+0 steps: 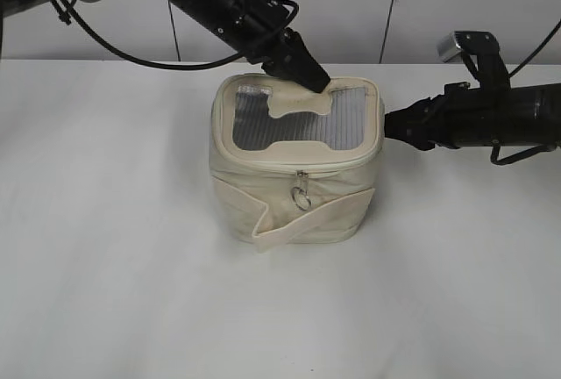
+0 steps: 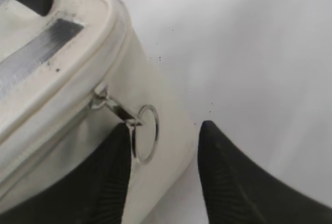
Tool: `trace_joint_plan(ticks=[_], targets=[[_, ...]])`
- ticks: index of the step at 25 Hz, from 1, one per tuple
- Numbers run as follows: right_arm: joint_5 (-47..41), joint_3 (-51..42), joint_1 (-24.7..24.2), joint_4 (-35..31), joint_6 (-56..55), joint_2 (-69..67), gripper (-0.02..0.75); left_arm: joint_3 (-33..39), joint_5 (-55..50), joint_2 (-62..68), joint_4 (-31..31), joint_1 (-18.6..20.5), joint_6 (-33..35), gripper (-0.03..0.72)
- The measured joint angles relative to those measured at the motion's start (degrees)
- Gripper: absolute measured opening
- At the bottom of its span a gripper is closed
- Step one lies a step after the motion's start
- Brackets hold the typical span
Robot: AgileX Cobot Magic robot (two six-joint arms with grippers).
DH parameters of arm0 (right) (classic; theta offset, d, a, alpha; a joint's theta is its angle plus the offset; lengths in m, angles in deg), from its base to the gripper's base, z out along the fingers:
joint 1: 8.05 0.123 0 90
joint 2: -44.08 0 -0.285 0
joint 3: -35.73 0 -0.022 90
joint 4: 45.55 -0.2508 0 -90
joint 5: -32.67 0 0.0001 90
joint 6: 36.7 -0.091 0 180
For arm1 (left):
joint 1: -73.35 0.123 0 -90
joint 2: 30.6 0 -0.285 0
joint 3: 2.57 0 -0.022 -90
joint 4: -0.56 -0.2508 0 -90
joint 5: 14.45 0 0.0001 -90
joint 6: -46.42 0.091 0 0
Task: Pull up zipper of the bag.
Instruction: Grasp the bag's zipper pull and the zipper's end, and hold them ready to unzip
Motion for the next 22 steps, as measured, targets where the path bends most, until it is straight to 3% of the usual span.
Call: trace_joint_plan(ticks=[5, 6, 10, 15, 22], targets=[[-0.90, 1.64, 0.97, -0.05, -0.18, -1.25, 0.050, 0.00, 0.00, 0.00, 0.00, 0.00, 0.00, 0.046], [-1.45, 1.64, 1.12, -0.05, -0.50, -1.25, 0.024, 0.00, 0.05, 0.00, 0.00, 0.00, 0.00, 0.046], [-1.62, 1.88, 1.23, 1.77, -4.19, -1.25, 0.008, 0.00, 0.05, 0.00, -0.12, 0.00, 0.00, 0.045], [0.17, 1.61, 1.23, 11.39, -13.92, -0.31, 0.008, 0.00, 0.22, 0.00, -0.22, -0.05, 0.00, 0.044], [3.22, -5.10, 1.23, 13.17, -17.45, 8.13, 0.008, 0.00, 0.76, 0.00, -0.22, -0.18, -1.75, 0.044]])
